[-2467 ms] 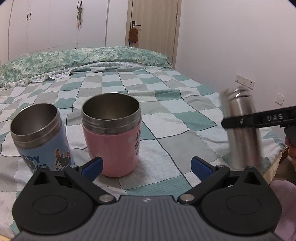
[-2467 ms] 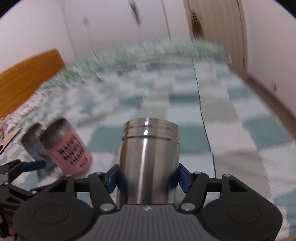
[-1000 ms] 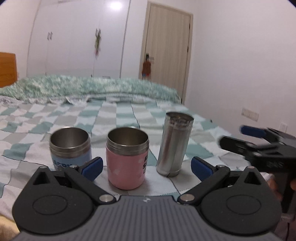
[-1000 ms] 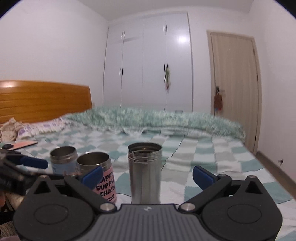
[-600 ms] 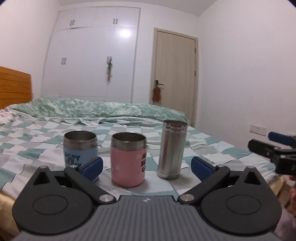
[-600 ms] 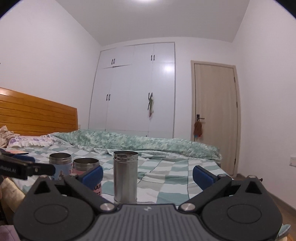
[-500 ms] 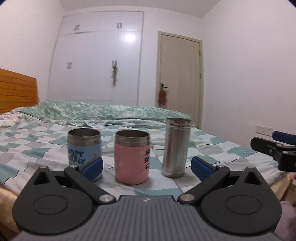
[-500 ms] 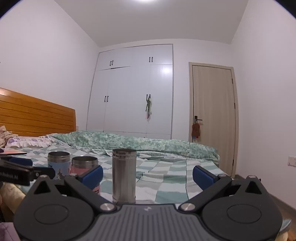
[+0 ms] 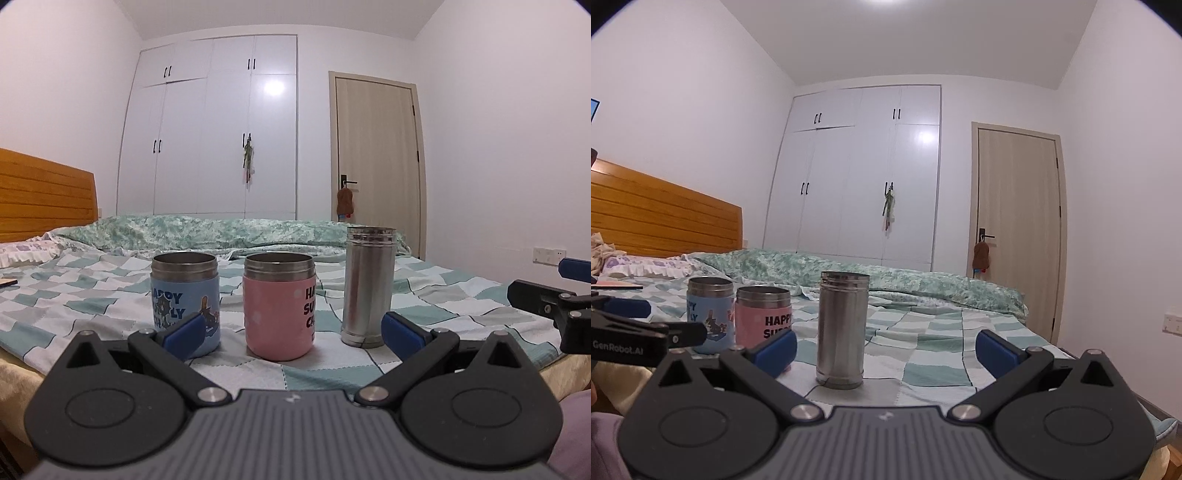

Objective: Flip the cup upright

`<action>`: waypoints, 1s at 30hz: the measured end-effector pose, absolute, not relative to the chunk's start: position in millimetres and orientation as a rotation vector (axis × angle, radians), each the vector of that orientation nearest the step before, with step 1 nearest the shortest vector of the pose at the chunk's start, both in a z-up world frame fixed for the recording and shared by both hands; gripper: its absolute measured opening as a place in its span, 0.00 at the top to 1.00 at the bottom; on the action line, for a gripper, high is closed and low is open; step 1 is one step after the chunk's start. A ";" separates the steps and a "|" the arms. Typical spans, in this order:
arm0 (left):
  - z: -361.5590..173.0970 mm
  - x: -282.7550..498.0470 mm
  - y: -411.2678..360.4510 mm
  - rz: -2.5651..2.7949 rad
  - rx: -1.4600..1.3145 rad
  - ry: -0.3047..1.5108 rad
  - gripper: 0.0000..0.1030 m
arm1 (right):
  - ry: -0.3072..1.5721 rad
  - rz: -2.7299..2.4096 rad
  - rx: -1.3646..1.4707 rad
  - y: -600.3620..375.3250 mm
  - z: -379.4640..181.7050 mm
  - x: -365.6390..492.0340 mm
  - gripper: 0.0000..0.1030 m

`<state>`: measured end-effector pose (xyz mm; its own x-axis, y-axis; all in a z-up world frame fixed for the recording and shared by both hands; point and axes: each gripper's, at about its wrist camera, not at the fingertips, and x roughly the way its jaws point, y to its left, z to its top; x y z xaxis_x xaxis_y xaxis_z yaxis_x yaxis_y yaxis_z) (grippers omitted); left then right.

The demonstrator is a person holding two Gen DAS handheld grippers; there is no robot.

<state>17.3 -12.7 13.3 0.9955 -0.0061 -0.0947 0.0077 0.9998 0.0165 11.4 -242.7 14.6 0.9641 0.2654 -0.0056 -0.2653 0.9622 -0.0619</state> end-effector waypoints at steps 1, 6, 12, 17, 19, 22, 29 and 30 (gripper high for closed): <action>13.1 17.2 -12.9 -0.007 0.019 0.093 0.00 | -0.003 0.267 -0.064 -241.8 14.4 11.2 0.00; 12.5 18.4 -13.4 -0.009 0.016 0.092 0.00 | -0.004 0.265 -0.073 -241.3 14.0 12.3 0.00; 12.0 18.2 -12.8 -0.010 0.015 0.091 0.00 | -0.003 0.266 -0.073 -241.4 13.9 12.4 0.00; 12.3 18.1 -13.5 -0.011 0.015 0.090 0.00 | -0.002 0.266 -0.074 -241.2 13.9 12.5 0.00; 12.2 17.9 -13.7 -0.011 0.014 0.090 0.00 | -0.003 0.266 -0.074 -241.2 13.9 12.3 0.00; 12.4 17.8 -13.3 -0.012 0.015 0.090 0.00 | -0.003 0.266 -0.074 -241.1 13.9 12.3 0.00; 12.7 16.6 -14.7 -0.011 0.011 0.087 0.00 | -0.002 0.266 -0.075 -241.3 14.0 12.3 0.00; 12.8 16.6 -14.5 -0.013 0.010 0.087 0.00 | -0.003 0.266 -0.075 -241.3 14.0 12.2 0.00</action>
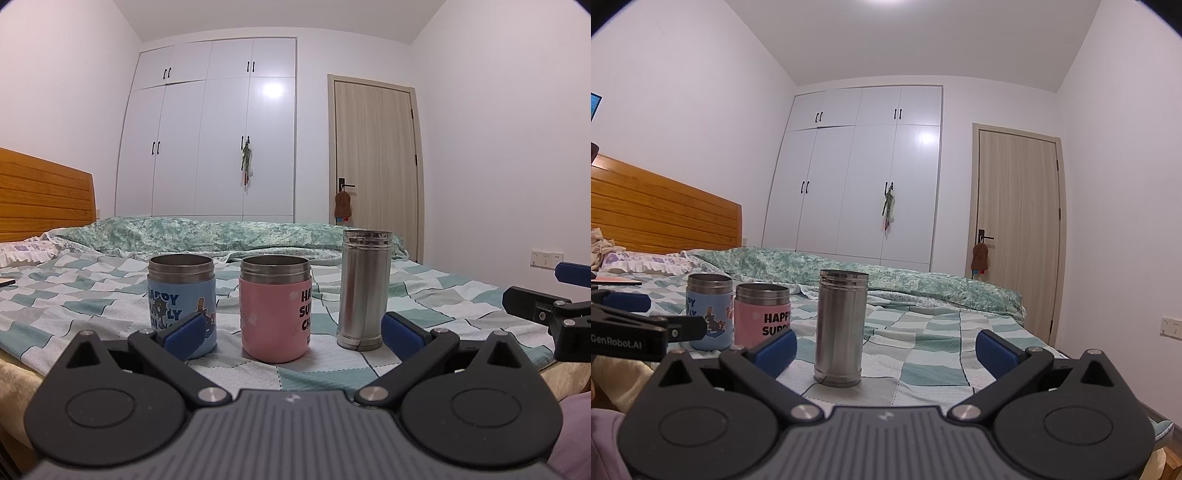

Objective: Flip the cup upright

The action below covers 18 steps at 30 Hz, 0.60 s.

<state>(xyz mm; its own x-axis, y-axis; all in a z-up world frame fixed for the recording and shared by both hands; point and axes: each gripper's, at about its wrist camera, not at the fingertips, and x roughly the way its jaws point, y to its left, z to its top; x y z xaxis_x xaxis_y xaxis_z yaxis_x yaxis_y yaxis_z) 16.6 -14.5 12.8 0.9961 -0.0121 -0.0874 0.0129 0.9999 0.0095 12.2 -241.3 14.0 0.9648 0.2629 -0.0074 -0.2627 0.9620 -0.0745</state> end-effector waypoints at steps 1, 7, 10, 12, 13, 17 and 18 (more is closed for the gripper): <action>12.8 16.1 -14.8 -0.012 0.010 0.087 0.00 | -0.003 0.266 -0.075 -241.3 14.0 12.2 0.00; 13.3 16.0 -14.6 -0.012 0.007 0.088 0.00 | -0.002 0.266 -0.074 -241.5 13.9 12.6 0.00; 13.5 15.9 -14.9 -0.011 0.007 0.088 0.00 | -0.003 0.266 -0.075 -240.3 13.4 12.3 0.00; 13.5 15.9 -14.8 -0.011 0.007 0.088 0.00 | -0.003 0.266 -0.075 -240.4 13.4 12.3 0.00; 13.4 15.9 -14.7 -0.012 0.006 0.088 0.00 | -0.003 0.266 -0.076 -240.2 13.2 12.4 0.00; 13.8 15.8 -15.2 -0.009 0.007 0.087 0.00 | -0.003 0.266 -0.075 -240.5 13.4 12.2 0.00; 13.8 16.0 -15.0 -0.010 0.007 0.088 0.00 | -0.003 0.266 -0.075 -240.2 13.2 12.4 0.00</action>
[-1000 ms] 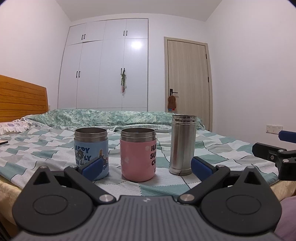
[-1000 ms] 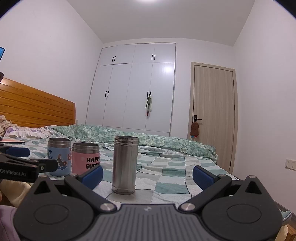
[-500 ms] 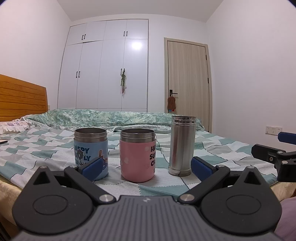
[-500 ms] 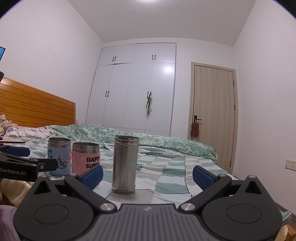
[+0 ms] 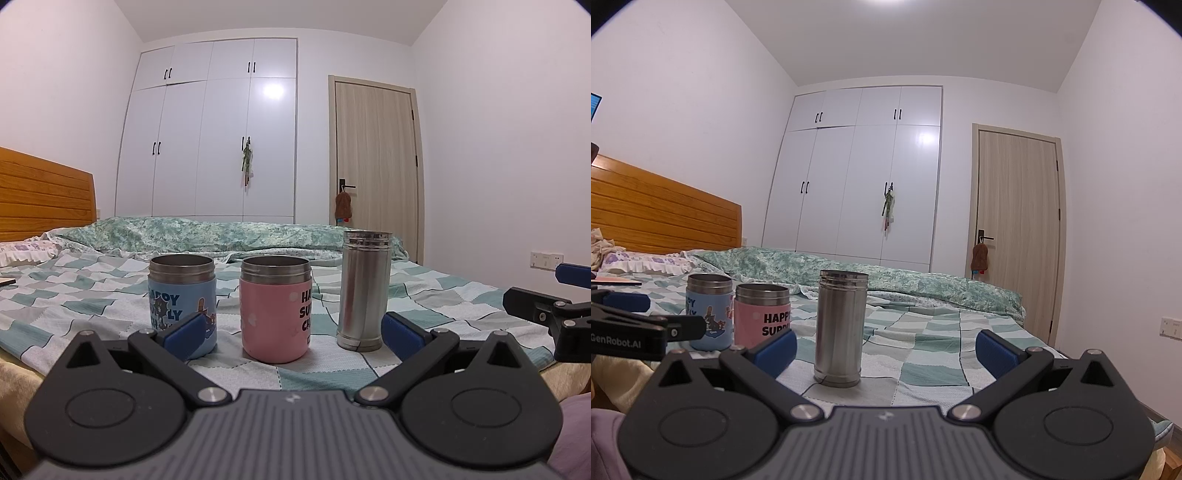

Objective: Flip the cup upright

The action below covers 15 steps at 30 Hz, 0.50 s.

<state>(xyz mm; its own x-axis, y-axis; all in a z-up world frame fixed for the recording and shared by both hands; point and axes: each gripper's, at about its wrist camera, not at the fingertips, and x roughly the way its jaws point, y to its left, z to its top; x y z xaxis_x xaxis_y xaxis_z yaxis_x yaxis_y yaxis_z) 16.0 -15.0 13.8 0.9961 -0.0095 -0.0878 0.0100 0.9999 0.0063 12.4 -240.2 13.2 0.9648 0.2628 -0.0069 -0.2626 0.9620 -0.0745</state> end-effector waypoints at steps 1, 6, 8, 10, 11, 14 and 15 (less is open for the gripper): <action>13.7 16.0 -14.9 -0.010 0.007 0.088 0.00 | -0.003 0.266 -0.075 -240.0 13.0 12.5 0.00; 13.9 16.2 -14.9 -0.010 0.006 0.088 0.00 | -0.003 0.266 -0.076 -240.3 13.4 12.3 0.00; 13.9 16.1 -15.4 -0.009 0.007 0.088 0.00 | -0.003 0.266 -0.076 -240.4 13.5 12.2 0.00; 13.9 16.2 -15.1 -0.010 0.007 0.088 0.00 | -0.003 0.266 -0.076 -240.4 13.5 12.1 0.00; 13.9 16.1 -15.6 -0.009 0.007 0.088 0.00 | -0.002 0.266 -0.076 -240.3 13.5 12.2 0.00; 14.4 16.3 -15.8 -0.009 0.007 0.088 0.00 | -0.002 0.266 -0.076 -240.3 13.5 12.1 0.00; 14.5 16.3 -15.8 -0.008 0.007 0.088 0.00 | -0.002 0.266 -0.077 -240.2 13.4 12.2 0.00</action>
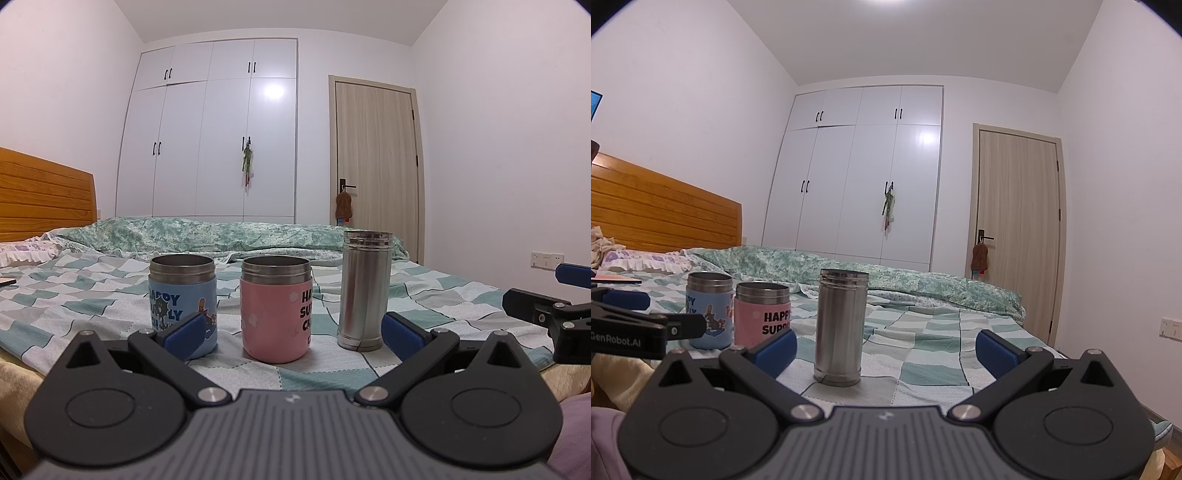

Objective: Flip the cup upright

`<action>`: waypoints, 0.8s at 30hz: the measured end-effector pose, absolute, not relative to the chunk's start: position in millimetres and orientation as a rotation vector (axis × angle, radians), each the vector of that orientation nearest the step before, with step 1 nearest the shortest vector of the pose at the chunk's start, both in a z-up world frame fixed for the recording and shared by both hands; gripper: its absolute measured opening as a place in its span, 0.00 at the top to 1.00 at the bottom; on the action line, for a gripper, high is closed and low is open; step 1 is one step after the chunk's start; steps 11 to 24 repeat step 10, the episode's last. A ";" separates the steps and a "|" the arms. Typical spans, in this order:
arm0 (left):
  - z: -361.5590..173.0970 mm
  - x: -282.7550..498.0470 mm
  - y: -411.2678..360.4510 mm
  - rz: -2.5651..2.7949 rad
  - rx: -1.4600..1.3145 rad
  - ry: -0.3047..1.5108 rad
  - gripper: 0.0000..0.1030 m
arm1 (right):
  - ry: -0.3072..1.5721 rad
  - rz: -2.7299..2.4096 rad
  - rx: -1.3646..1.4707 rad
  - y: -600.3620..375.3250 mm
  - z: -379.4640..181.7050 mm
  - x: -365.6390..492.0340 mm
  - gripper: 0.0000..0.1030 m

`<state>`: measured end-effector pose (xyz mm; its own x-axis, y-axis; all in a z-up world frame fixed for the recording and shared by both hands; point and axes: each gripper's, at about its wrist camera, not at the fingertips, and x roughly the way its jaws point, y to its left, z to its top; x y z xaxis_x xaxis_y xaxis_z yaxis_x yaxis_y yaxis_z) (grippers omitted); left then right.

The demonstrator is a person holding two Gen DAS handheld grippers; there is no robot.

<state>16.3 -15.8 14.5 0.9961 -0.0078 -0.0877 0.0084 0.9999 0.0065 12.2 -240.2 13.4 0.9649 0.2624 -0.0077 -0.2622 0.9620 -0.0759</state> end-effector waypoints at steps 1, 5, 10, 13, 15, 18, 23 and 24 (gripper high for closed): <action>14.5 16.2 -15.7 -0.010 0.007 0.088 0.00 | -0.002 0.266 -0.077 -240.3 13.6 12.2 0.00; 14.9 16.2 -14.9 -0.011 0.007 0.087 0.00 | -0.002 0.266 -0.077 -240.5 13.2 12.6 0.00; 14.4 14.9 -13.5 -0.013 0.005 0.083 0.00 | -0.001 0.266 -0.077 -240.6 13.3 12.5 0.00; 14.4 14.9 -13.5 -0.013 0.005 0.083 0.00 | -0.001 0.266 -0.077 -240.6 13.3 12.5 0.00; 14.4 14.9 -13.5 -0.013 0.005 0.083 0.00 | -0.001 0.266 -0.077 -240.6 13.3 12.5 0.00; 14.4 14.9 -13.5 -0.013 0.005 0.083 0.00 | -0.001 0.266 -0.077 -240.6 13.3 12.5 0.00; 14.4 14.9 -13.5 -0.013 0.005 0.083 0.00 | -0.001 0.266 -0.077 -240.6 13.3 12.5 0.00; 14.4 14.9 -13.5 -0.013 0.005 0.083 0.00 | -0.001 0.266 -0.077 -240.6 13.3 12.5 0.00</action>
